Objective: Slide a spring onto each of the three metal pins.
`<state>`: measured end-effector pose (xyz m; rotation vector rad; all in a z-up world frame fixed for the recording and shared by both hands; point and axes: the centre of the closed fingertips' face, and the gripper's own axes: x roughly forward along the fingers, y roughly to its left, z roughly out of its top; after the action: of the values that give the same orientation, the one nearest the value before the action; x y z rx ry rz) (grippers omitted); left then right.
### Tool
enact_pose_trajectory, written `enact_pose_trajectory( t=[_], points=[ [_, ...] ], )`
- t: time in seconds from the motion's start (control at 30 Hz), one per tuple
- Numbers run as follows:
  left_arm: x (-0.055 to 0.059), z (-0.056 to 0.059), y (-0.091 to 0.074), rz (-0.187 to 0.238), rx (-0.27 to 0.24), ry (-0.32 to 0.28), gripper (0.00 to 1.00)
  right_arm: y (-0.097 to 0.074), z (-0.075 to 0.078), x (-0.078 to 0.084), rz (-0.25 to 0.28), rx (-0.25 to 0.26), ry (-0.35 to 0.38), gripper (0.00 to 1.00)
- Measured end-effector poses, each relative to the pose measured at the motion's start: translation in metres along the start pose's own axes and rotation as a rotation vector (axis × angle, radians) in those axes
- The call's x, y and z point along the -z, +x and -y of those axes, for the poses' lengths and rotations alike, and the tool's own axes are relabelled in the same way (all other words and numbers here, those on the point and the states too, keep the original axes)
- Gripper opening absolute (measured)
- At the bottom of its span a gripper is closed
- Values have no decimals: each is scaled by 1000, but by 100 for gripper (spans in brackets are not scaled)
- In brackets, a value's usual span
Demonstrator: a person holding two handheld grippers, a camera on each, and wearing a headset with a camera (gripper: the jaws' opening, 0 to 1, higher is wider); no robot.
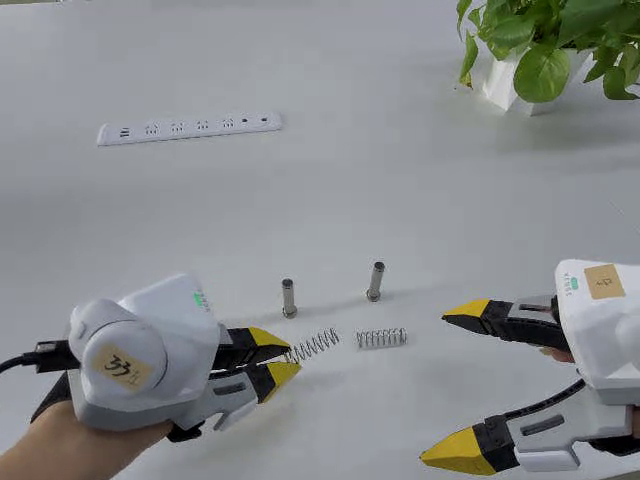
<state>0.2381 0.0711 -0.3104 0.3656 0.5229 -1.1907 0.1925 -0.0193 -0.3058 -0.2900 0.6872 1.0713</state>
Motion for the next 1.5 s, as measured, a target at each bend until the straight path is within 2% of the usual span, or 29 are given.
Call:
enact_pose_trajectory(
  t=[0.27,0.4,0.5,0.7,0.83,1.03,1.23,1.5],
  points=[
    [-6,6,-6,31,-4,18,7,10,-8,-18,20,-60,-32,76],
    [-9,10,-9,48,3,34,7,14,-13,-31,45,-114,13,73],
    [-12,13,-11,61,11,38,7,15,-14,-34,30,-132,-23,66],
    [-17,19,-13,83,36,60,7,17,-16,-43,10,-171,-39,55],
    [-17,24,-14,88,55,78,7,18,-18,-50,12,-200,-41,42],
    [-17,29,-16,92,77,102,7,20,-22,-50,-6,-234,-53,30],
    [-16,32,-18,98,93,113,7,22,-24,-53,-2,-255,-59,21],
    [-13,35,-19,95,110,115,7,24,-31,-57,-8,-278,-78,15]
  ],
)
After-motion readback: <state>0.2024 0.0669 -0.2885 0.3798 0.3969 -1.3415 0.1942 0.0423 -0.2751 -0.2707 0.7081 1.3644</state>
